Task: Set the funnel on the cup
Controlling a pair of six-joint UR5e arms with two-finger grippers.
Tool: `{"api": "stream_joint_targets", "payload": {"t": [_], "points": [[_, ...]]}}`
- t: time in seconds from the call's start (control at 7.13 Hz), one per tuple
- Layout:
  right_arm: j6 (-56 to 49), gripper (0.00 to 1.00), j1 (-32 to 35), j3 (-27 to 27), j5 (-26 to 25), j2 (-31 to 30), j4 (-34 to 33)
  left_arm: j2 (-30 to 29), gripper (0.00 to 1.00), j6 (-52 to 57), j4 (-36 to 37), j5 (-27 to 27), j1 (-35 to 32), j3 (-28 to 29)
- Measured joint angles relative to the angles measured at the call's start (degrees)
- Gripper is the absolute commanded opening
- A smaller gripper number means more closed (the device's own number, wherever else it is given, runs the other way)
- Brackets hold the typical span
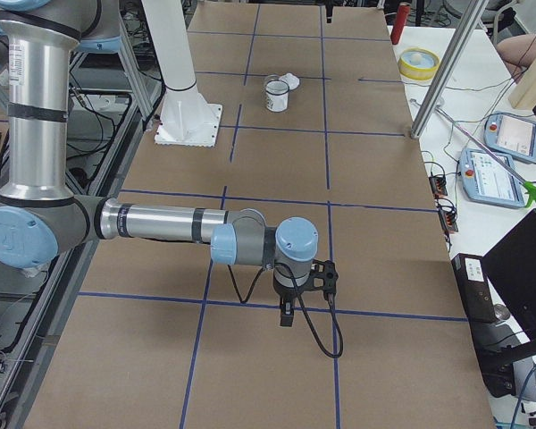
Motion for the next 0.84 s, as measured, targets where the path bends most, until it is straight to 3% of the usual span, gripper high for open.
{"api": "stream_joint_targets", "payload": {"t": [0.14, 0.28, 0.56, 0.84], "points": [[0.0, 1.0, 0.0, 0.0, 0.0, 0.0, 0.0, 1.47, 0.84, 8.77, -1.4, -1.97, -5.68, 4.91], [0.0, 1.0, 0.0, 0.0, 0.0, 0.0, 0.0, 2.32, 0.99, 16.99, -3.71, -4.64, -11.52, 11.07], [0.0, 1.0, 0.0, 0.0, 0.0, 0.0, 0.0, 3.44, 1.0, 25.45, -6.98, -7.19, -19.82, 18.54], [0.0, 1.0, 0.0, 0.0, 0.0, 0.0, 0.0, 4.34, 1.0, 26.82, -6.4, -9.97, -23.24, 19.53]]}}
